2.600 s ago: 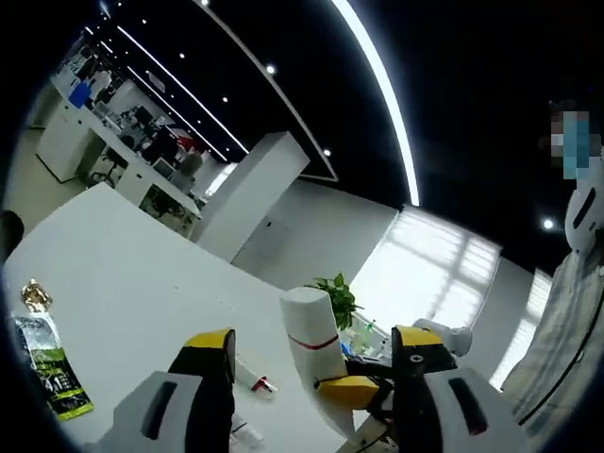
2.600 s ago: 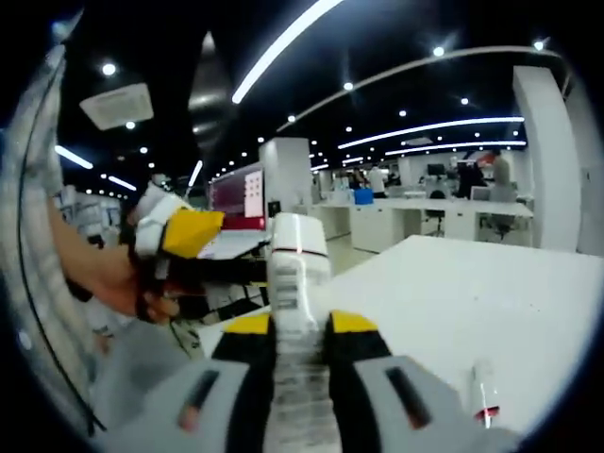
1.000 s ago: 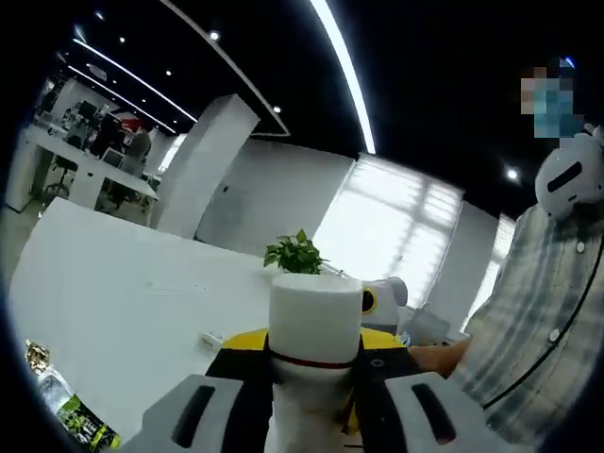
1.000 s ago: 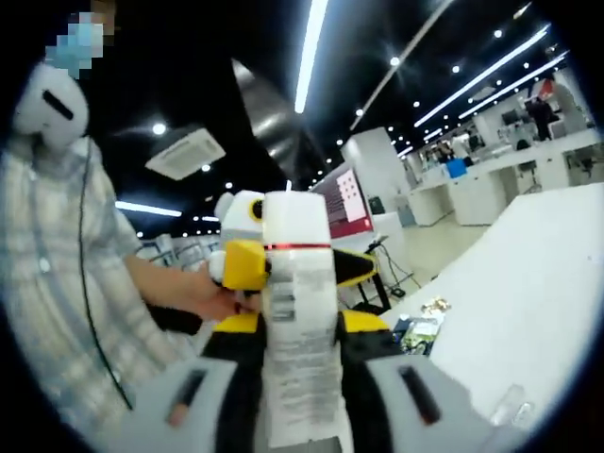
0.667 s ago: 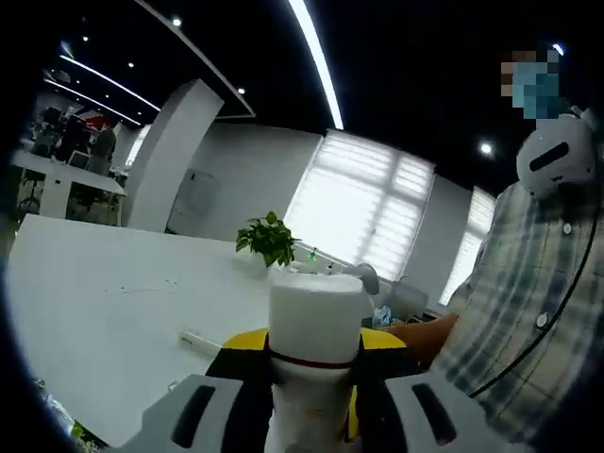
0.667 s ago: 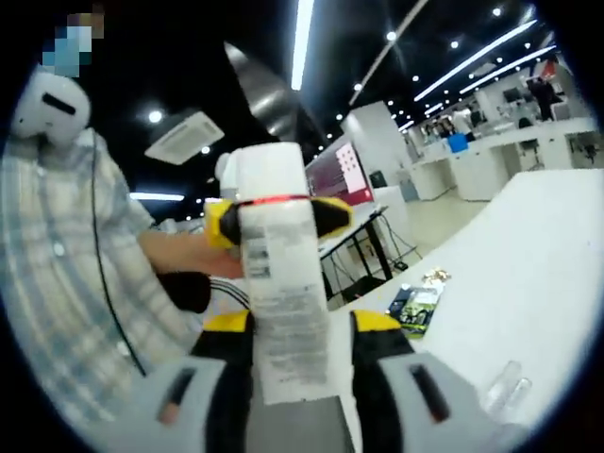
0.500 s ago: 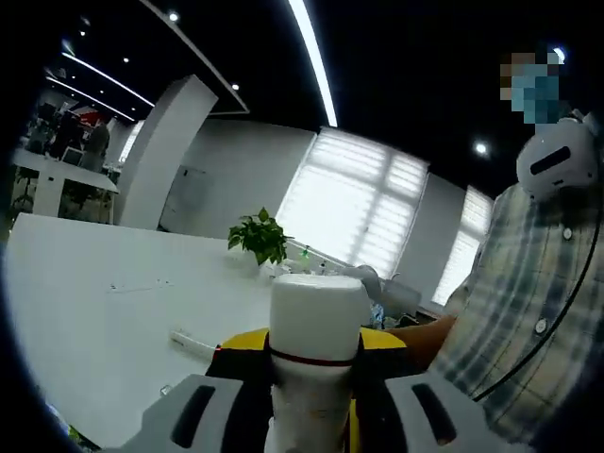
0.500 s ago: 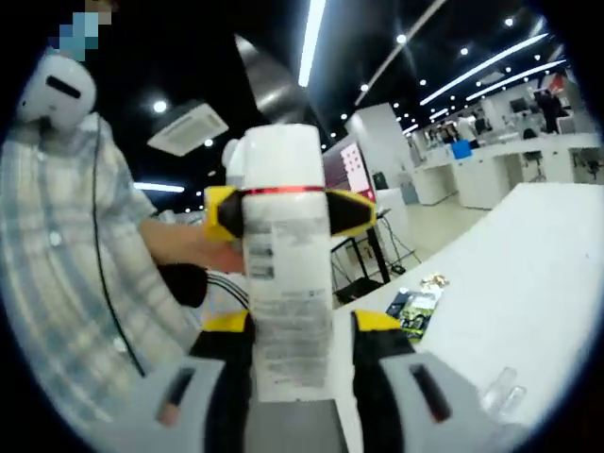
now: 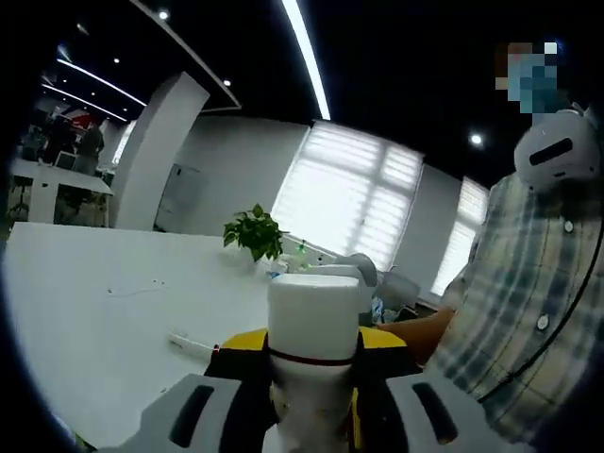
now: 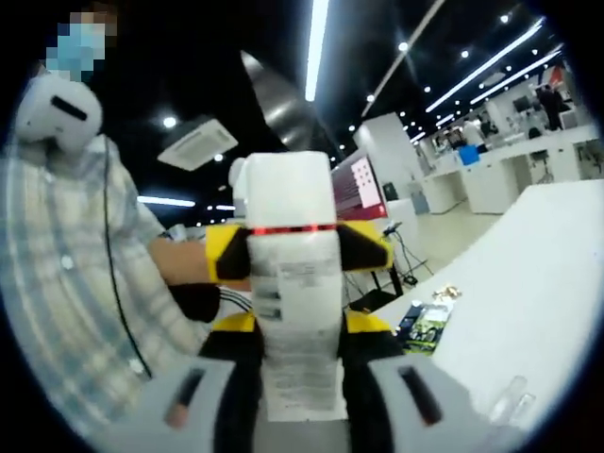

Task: Arrange the skincare products in the storage area until every visible bottle or jar stands upright without overlapping.

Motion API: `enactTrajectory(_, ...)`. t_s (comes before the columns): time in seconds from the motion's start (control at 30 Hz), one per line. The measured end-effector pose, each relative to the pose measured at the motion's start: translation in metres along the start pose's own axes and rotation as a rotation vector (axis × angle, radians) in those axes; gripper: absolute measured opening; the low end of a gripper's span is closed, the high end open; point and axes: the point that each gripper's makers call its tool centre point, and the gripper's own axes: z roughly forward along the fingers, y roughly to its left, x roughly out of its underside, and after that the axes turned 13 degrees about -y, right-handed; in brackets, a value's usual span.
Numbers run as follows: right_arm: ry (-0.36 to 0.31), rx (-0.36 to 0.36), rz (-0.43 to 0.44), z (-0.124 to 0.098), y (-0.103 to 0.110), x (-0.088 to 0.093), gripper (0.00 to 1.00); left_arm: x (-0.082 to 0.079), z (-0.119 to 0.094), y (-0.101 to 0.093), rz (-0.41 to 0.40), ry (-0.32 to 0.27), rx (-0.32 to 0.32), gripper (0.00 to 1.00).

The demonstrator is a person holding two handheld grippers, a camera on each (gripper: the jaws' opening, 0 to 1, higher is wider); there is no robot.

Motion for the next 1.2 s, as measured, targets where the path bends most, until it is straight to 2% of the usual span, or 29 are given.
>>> enactTrajectory(0.03,-0.008,0.009,0.009,0.0,-0.002,0.0,0.28,-0.003,0.0,0.004,0.045,-0.02,-0.012,0.38)
enactTrajectory(0.07,-0.025,0.021,0.014,-0.002,-0.004,-0.002,0.28,-0.008,-0.002,0.007,0.045,-0.053,-0.032,0.43)
enactTrajectory(0.17,-0.074,0.056,0.027,-0.008,-0.011,-0.007,0.27,-0.025,-0.007,0.016,0.046,-0.151,-0.091,0.72)
enactTrajectory(0.2,-0.098,0.053,0.032,-0.01,-0.011,-0.012,0.27,-0.026,-0.01,0.018,0.038,-0.16,-0.102,0.78)
enactTrajectory(0.23,-0.134,0.044,0.042,-0.012,-0.01,-0.019,0.27,-0.024,-0.014,0.018,0.029,-0.152,-0.096,0.79)
enactTrajectory(0.4,-0.235,0.021,0.058,-0.019,-0.011,-0.047,0.27,-0.006,-0.019,0.018,-0.014,-0.107,-0.092,0.79)
enactTrajectory(0.6,-0.386,-0.039,0.097,-0.028,-0.004,-0.079,0.27,0.021,-0.007,0.011,-0.105,-0.053,-0.052,0.78)
enactTrajectory(0.67,-0.393,-0.052,0.1,-0.03,-0.001,-0.081,0.27,0.025,-0.005,0.01,-0.126,-0.036,-0.037,0.77)
enactTrajectory(0.77,-0.395,-0.07,0.098,-0.029,0.005,-0.081,0.27,0.03,0.008,0.0,-0.159,-0.02,0.018,0.73)
enactTrajectory(0.83,-0.398,-0.077,0.103,-0.028,0.008,-0.08,0.27,0.032,0.012,-0.008,-0.172,-0.004,0.063,0.66)
enactTrajectory(0.97,-0.408,-0.093,0.115,-0.025,0.012,-0.08,0.27,0.036,0.017,-0.014,-0.192,0.016,0.093,0.54)
enactTrajectory(1.03,-0.406,-0.089,0.101,-0.023,0.014,-0.08,0.28,0.034,0.016,-0.024,-0.225,0.02,0.148,0.46)
enactTrajectory(1.07,-0.404,-0.089,0.101,-0.023,0.014,-0.08,0.28,0.034,0.017,-0.02,-0.216,0.015,0.126,0.46)
enactTrajectory(1.2,-0.404,-0.079,0.114,-0.026,0.014,-0.08,0.29,0.035,0.018,-0.022,-0.209,0.033,0.13,0.43)
